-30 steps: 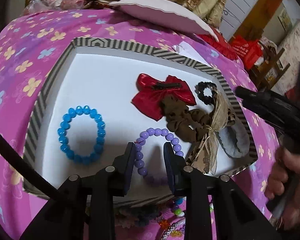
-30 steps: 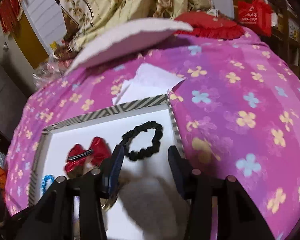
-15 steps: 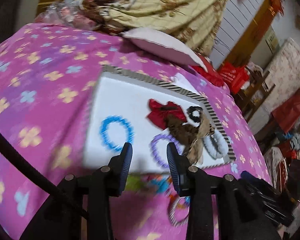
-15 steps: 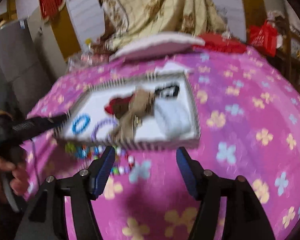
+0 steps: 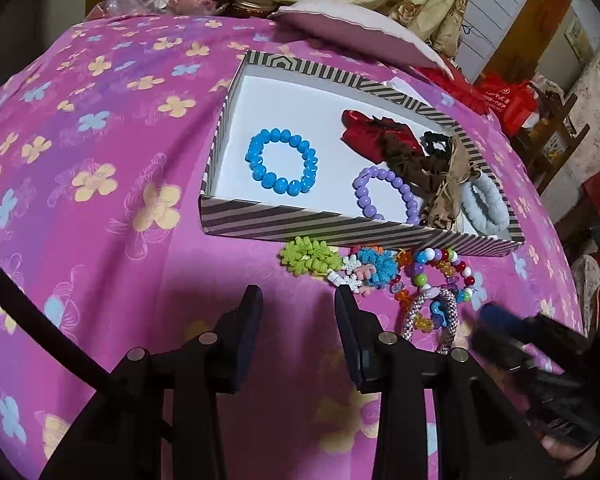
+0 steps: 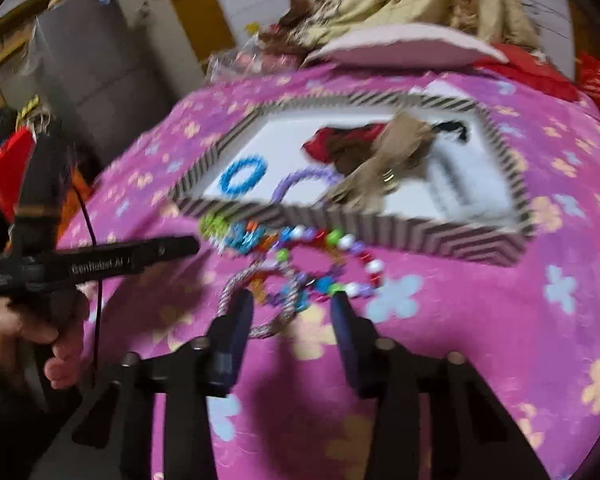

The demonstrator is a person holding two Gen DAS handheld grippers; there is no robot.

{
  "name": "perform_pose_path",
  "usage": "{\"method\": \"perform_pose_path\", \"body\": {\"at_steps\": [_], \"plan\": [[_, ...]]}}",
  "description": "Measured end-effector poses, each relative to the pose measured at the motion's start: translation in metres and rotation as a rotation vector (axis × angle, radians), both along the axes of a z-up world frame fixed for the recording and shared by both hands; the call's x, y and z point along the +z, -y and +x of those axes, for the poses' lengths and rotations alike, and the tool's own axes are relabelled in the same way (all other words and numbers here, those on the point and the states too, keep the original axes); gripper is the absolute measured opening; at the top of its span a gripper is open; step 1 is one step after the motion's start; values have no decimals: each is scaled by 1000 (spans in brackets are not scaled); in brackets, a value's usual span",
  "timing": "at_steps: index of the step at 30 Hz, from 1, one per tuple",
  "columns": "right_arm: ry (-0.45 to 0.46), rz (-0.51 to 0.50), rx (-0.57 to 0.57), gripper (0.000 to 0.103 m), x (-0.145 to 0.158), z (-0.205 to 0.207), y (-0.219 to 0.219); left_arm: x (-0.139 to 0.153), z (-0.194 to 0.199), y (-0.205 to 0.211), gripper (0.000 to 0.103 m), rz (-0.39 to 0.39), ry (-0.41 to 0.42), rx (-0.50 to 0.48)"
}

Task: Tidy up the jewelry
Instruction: 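Grasp the turquoise bead bracelet with the left tool while the right tool grasps the silver rope bracelet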

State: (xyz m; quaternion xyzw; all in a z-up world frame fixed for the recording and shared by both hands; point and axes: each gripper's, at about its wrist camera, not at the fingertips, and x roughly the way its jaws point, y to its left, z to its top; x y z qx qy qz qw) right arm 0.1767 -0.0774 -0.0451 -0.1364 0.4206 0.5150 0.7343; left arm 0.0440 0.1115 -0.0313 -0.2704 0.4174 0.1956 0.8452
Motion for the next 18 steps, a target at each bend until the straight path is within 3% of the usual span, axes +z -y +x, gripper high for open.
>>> {"method": "perform_pose_path", "body": {"at_steps": [7, 9, 11, 18], "plan": [[72, -35, 25, 26, -8, -11, -17, 1, -3, -3, 13, -15, 17, 11], [78, -39, 12, 20, -7, -9, -20, 1, -2, -3, 14, -17, 16, 6], [82, -54, 3, 9, -7, -8, -21, 2, -3, -3, 13, -18, 20, 6], [92, -44, -26, 8, 5, -5, 6, 2, -1, -2, 13, -18, 25, -6]]}}
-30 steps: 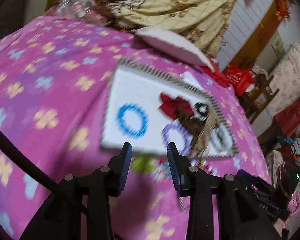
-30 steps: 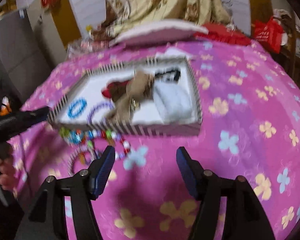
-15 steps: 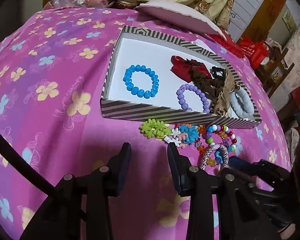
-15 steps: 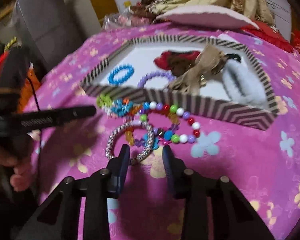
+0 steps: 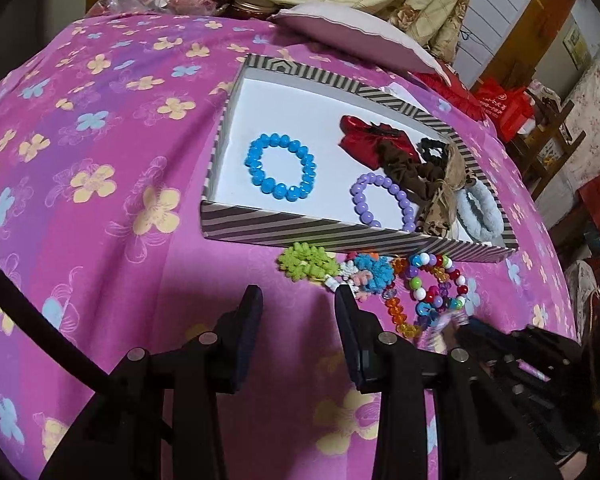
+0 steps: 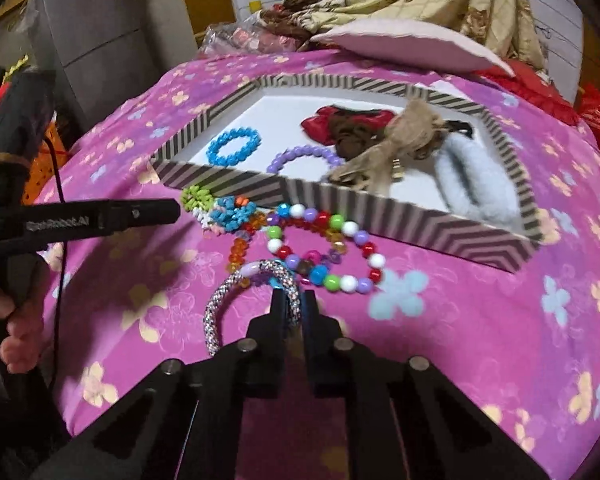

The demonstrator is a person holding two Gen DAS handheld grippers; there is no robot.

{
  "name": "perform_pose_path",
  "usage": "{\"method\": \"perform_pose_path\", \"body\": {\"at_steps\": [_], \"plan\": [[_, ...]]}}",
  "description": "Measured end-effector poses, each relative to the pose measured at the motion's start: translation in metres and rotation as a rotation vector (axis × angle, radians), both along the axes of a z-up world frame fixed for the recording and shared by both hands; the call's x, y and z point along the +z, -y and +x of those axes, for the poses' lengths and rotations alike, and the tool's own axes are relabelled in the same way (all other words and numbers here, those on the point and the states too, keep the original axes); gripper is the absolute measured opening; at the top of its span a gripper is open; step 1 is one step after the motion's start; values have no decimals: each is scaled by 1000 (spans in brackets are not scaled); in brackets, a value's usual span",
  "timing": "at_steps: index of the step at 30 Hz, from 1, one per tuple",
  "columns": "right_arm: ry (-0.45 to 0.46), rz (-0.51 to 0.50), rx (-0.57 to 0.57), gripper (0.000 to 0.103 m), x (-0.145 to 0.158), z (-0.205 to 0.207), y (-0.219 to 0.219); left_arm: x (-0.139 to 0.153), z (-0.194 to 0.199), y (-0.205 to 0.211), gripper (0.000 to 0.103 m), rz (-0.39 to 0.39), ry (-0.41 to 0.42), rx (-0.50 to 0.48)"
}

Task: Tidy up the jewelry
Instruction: 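Grasp the turquoise bead bracelet with the left tool while the right tool grasps the silver rope bracelet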

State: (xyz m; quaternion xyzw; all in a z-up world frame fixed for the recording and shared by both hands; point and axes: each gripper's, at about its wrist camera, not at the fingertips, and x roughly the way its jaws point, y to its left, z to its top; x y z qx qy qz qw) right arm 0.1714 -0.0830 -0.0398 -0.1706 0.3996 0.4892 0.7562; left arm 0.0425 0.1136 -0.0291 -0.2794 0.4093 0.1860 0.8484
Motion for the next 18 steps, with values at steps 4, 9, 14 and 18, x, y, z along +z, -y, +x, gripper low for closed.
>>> {"method": "perform_pose_path", "body": {"at_steps": [4, 9, 14, 18], "plan": [[-22, -22, -42, 8, -1, 14, 14, 3, 11, 14, 14, 53, 0, -69], [-29, -64, -44, 8, -10, 18, 13, 6, 29, 30, 14, 117, 2, -135], [-25, -66, -36, 8, -10, 15, 11, 10, 43, 52, 14, 219, 10, -216], [-30, -62, -37, 8, -11, 16, 11, -1, 53, 47, 15, 249, -57, -189]]}}
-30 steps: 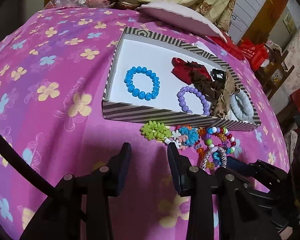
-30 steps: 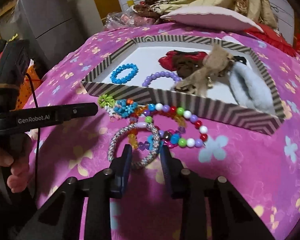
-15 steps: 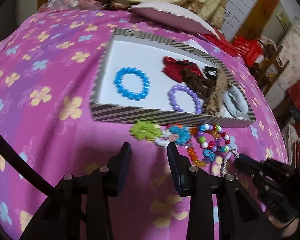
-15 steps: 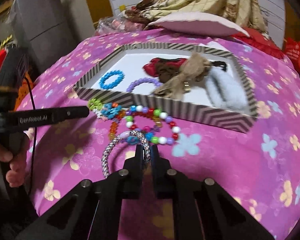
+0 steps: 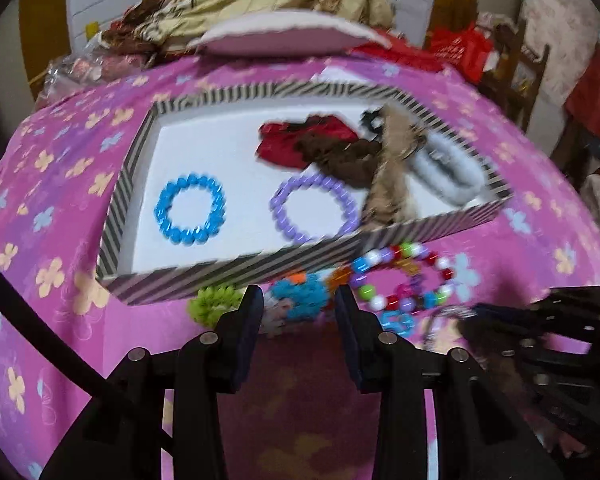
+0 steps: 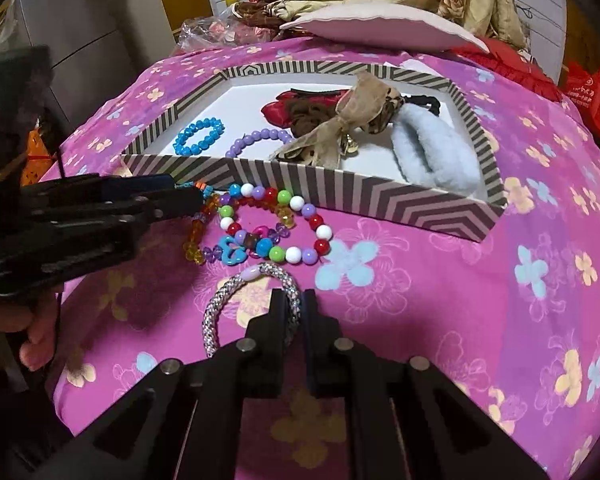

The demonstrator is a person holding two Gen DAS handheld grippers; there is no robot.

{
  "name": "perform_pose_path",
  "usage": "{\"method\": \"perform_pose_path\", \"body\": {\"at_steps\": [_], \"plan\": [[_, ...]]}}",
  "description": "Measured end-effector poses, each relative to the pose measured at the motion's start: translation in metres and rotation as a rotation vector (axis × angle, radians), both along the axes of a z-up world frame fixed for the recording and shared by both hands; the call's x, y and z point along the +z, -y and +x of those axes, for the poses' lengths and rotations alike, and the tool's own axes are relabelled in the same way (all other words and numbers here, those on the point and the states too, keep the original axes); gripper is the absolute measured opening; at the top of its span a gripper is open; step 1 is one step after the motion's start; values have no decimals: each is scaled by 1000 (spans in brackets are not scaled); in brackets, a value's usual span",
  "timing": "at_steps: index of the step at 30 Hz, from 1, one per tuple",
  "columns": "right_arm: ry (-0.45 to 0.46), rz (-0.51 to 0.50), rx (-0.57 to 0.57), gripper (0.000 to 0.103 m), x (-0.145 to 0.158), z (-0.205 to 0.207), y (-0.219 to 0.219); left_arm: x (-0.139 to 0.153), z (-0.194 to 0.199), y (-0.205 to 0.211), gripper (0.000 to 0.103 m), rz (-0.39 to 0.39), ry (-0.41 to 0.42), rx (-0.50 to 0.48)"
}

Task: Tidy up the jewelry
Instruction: 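Grasp the turquoise bead bracelet with the left tool while the right tool grasps the silver rope bracelet, then lower the turquoise bracelet into the box with the left tool while the right tool carries the silver bracelet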

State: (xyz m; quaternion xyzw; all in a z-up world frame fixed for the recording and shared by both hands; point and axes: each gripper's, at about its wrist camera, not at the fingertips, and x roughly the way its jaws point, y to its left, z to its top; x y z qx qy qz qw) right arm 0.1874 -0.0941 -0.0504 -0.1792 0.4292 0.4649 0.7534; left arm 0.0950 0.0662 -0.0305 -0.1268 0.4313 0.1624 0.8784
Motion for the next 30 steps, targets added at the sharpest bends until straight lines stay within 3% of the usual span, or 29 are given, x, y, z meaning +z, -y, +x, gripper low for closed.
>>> {"method": "perform_pose_path", "body": {"at_steps": [1, 4, 8, 14, 23, 30], "plan": [[-1, 1, 0, 8, 0, 0, 0, 0, -1, -2, 15, -2, 5, 12], [-2, 2, -3, 8, 0, 1, 0, 0, -7, -8, 0, -31, 10, 40], [-2, 2, -6, 8, 0, 0, -1, 1, -17, -17, 0, -120, 49, 53], [13, 43, -6, 8, 10, -2, 4, 22, -33, -14, 0, -116, 153, 52], [57, 191, -38, 8, 42, -1, 20, 47, -51, -15, 0, -117, 289, 72], [23, 95, -40, 13, 21, 4, 10, 50, -52, -15, 0, -108, 305, 78]]}}
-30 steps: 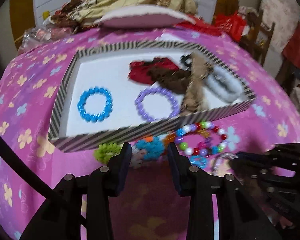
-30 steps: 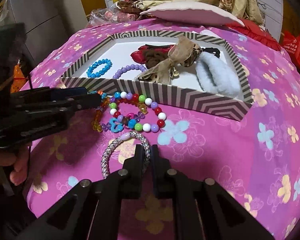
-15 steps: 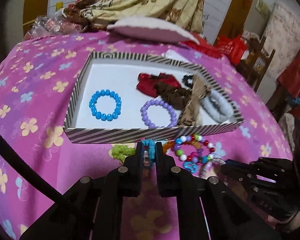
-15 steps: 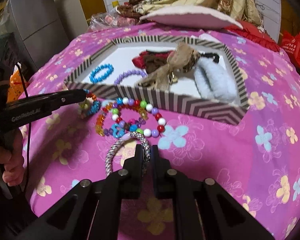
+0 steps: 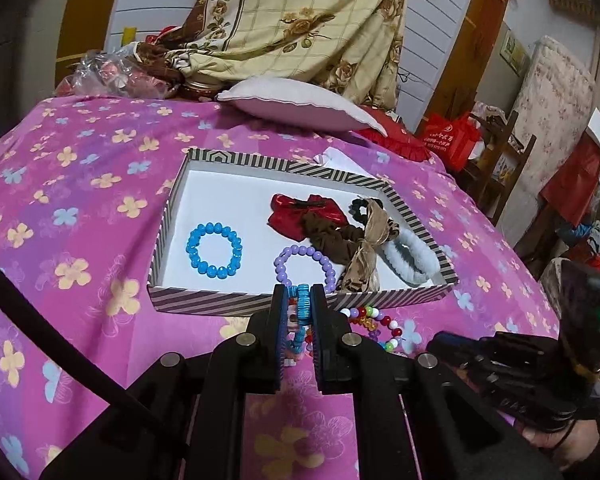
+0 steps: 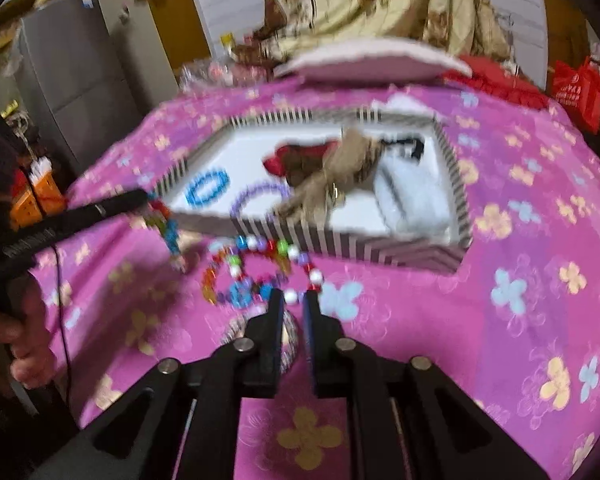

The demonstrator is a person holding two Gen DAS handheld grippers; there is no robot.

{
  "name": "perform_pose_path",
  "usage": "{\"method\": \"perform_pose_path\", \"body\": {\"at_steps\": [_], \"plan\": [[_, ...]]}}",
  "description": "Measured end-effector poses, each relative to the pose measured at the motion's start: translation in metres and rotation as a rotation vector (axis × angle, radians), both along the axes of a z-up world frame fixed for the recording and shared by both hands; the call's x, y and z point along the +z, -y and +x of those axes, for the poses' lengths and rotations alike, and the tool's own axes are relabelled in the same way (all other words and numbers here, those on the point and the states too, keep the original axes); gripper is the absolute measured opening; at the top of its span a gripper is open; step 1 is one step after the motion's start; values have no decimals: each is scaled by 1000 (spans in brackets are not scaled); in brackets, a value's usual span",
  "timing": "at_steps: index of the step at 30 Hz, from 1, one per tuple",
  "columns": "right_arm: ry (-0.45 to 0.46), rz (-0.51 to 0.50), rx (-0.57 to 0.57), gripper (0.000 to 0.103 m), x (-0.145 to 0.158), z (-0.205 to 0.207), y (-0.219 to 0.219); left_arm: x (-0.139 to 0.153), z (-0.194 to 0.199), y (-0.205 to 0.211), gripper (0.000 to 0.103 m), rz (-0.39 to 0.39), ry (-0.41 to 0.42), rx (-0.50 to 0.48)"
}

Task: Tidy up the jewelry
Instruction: 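Lower the turquoise bracelet into the box with the left tool while the right tool carries the silver bracelet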

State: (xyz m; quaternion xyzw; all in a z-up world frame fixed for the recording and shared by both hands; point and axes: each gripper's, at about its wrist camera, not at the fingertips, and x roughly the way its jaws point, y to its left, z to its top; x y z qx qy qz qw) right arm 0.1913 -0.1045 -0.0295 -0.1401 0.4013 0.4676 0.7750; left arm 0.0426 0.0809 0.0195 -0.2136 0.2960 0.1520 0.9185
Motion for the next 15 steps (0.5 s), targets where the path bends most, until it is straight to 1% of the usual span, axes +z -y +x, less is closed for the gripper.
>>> {"method": "perform_pose_path", "body": {"at_steps": [1, 2, 3, 6, 8, 9, 10, 11, 12, 15], "plan": [[-2, -8, 20, 14, -3, -2, -2, -1, 1, 0, 0, -5, -5, -4], [-6, -24, 42, 19, -6, -4, -6, -2, 1, 0, 0, -7, -11, -5], [5, -56, 49, 21, -11, -7, -10, -3, 2, 0, 0, -6, -16, -6], [30, -125, 71, 22, -22, -12, -18, -6, 4, 2, 0, -7, -36, -17], [65, -137, 92, 23, -22, -18, -20, -6, 5, 3, 0, -1, -39, -17], [97, -152, 102, 23, -23, -22, -22, -6, 4, 3, 0, -1, -37, -16], [111, -164, 106, 22, -23, -25, -22, -6, 4, 3, 0, -3, -36, -14], [119, -171, 114, 11, -22, -27, -23, -6, 3, 3, 0, -3, -36, -11], [120, -177, 124, 7, -21, -28, -24, -6, 3, 2, 0, -5, -35, -9], [138, -173, 110, 6, -18, -29, -21, -6, 0, -1, 0, -11, -28, 0]]}}
